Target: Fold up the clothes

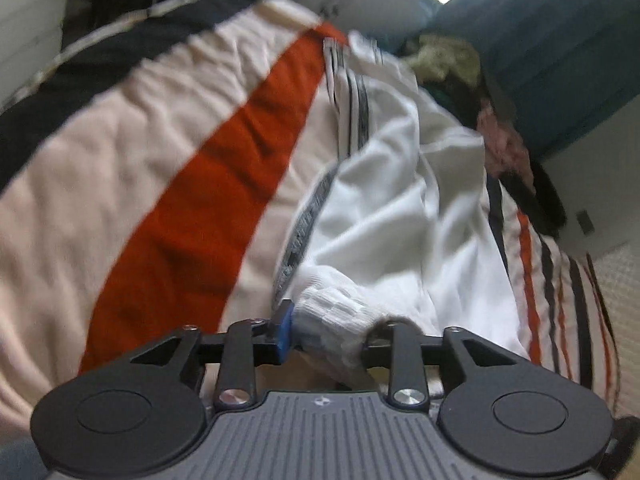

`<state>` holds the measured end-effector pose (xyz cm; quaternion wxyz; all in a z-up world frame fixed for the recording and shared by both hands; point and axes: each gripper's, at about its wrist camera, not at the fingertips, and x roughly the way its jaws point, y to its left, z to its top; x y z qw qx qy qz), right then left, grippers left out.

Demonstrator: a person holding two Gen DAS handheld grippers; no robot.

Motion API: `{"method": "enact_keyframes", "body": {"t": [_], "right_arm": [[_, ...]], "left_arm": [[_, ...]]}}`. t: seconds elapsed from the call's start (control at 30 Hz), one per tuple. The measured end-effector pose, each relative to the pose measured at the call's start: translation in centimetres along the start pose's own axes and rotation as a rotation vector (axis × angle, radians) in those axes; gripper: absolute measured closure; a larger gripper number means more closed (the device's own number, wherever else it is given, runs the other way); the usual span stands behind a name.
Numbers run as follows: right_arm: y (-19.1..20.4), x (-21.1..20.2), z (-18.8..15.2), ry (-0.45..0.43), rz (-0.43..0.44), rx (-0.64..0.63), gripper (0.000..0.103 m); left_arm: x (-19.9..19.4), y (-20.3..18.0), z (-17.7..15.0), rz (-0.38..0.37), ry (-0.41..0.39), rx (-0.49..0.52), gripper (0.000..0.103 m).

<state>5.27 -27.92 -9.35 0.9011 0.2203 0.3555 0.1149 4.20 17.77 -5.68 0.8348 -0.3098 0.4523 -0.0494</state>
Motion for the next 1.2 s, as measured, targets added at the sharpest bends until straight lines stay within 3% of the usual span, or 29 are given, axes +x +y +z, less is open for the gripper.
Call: {"method": "enact_keyframes", "body": {"t": [0.03, 0.1, 0.2, 0.3, 0.4, 0.5, 0.67, 0.8, 0.83, 0.87, 0.93, 1.07, 1.2], "right_arm": [[-0.5, 0.0, -0.1, 0.009, 0.020, 0.035, 0.020], [-1.5, -0.1, -0.2, 0.026, 0.060, 0.106, 0.020], [-2.9, 0.0, -0.3, 0.044, 0.117, 0.217, 0.020], [-4.5, 0.6, -0.2, 0.061, 0.121, 0.333, 0.020], [-4.8, 1.8, 0.0, 0.076, 0.109, 0.337, 0.019], [-5.1, 3.0, 0.3, 0.091, 0.098, 0.342, 0.019], [-5.7, 5.0, 0.7, 0.116, 0.078, 0.349, 0.022], [-6.1, 6.6, 1.0, 0.137, 0.063, 0.354, 0.033], [-6.1, 6.8, 0.9, 0.146, 0.063, 0.348, 0.045], [-6.0, 7.0, 0.7, 0.155, 0.063, 0.342, 0.058], [-5.8, 7.5, 0.4, 0.174, 0.063, 0.330, 0.072], [-5.0, 6.4, -0.4, 0.142, 0.111, 0.355, 0.088], [-1.7, 5.1, -1.7, 0.105, 0.209, 0.411, 0.090]], "left_arm": [[-0.1, 0.4, -0.1, -0.004, 0.012, -0.026, 0.042], [-0.4, 1.1, -0.2, -0.003, 0.052, -0.081, 0.020], [-0.8, 1.9, -0.3, -0.062, 0.063, -0.113, 0.016], [-0.3, 2.2, 0.2, -0.045, 0.035, -0.173, 0.008], [1.7, 2.6, 0.8, -0.017, 0.052, -0.240, 0.008], [4.4, 2.4, 0.6, 0.031, 0.134, -0.261, 0.013], [6.5, 1.1, -0.5, 0.008, 0.222, -0.194, 0.023], [7.2, 1.0, -0.6, 0.028, 0.233, -0.200, 0.053], [7.2, 1.0, -0.6, 0.039, 0.222, -0.208, 0.062], [7.2, 1.2, -0.6, 0.032, 0.210, -0.215, 0.065], [7.0, 1.4, -0.4, 0.005, 0.178, -0.229, 0.079], [5.1, 1.1, 1.2, -0.066, 0.062, -0.200, 0.087], [1.5, 1.1, 5.8, -0.051, -0.118, -0.140, 0.089]]}}
